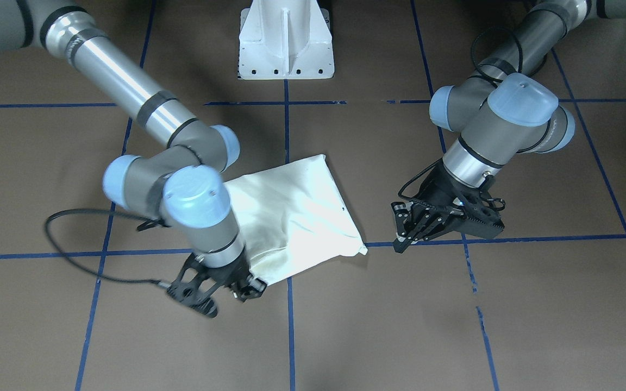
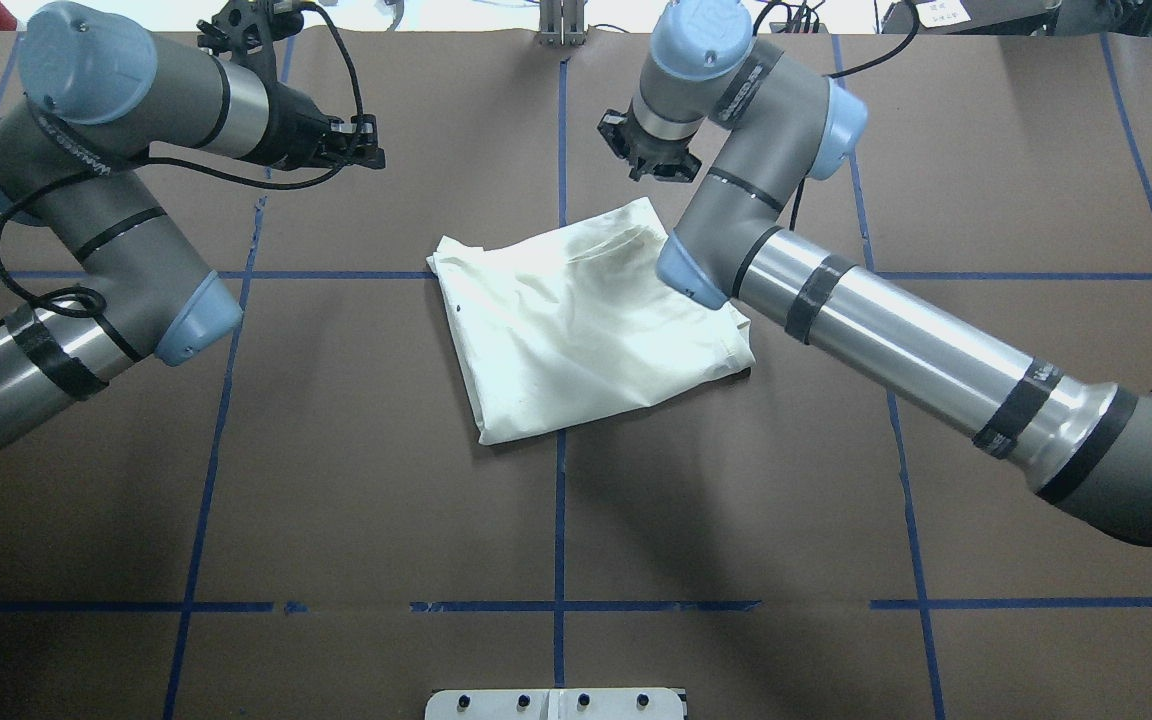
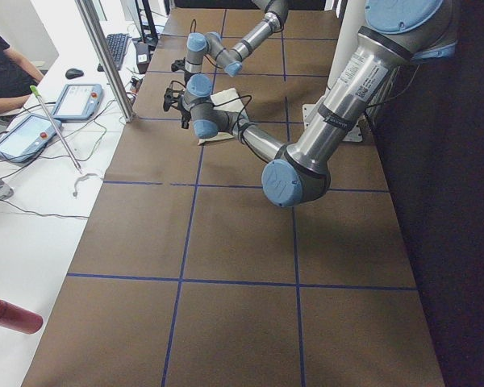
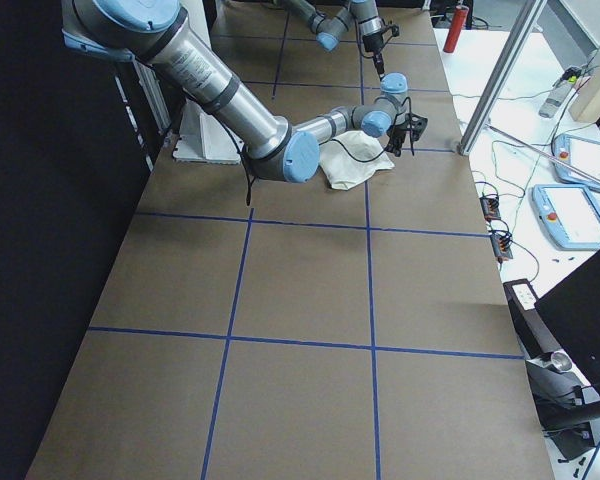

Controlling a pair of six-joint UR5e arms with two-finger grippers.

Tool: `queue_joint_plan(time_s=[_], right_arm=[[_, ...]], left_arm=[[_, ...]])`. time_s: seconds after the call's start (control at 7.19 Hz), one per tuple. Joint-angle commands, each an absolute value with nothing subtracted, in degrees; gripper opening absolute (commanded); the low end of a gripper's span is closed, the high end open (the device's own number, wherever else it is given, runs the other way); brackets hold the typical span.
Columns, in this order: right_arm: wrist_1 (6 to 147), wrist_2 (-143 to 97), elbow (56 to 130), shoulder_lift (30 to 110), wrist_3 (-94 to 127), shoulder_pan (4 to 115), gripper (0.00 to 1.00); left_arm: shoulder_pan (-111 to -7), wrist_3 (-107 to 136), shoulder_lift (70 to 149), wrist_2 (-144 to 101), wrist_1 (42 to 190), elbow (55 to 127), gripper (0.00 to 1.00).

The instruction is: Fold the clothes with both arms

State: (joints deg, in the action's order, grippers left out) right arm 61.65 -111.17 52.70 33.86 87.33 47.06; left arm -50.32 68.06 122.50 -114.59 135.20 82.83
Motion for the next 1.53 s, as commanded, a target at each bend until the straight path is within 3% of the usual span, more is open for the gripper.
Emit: queue_joint_plan(time_s=[0.0,0.28,0.56,0.97,1.11,1.25,1.39], right_arm=[[62.13,-119.58,58.04,40.38,79.23,54.64,0.00],[64.66,-128.98,70.44,55.04,66.18,65.16,0.00],[70.46,-132.53,80.81,67.79,43.72,74.75,0.00],[90.36,-132.98,94.16,78.81,18.25,83.39,0.00],[98.27,-132.37,100.66,82.75,16.80,83.15,0.26],[100.96,-132.10,104.90,87.58,15.57,82.71,0.55],[100.99,-131.58,105.72,89.54,14.69,82.71,1.00]], left_arm=[[-51.58,62.54,117.10,-114.78,135.18,86.11,0.00],[-56.74,49.99,109.02,-117.40,135.18,88.24,0.00],[-70.24,30.35,101.81,-123.89,134.13,88.07,0.00],[-84.69,2.27,101.51,-124.72,106.82,89.38,0.00],[-88.12,-2.76,101.60,-124.72,96.00,90.17,0.07],[-91.72,-4.38,101.43,-127.24,85.97,93.22,0.40],[-92.54,-6.92,98.38,-129.27,80.56,98.47,0.74]])
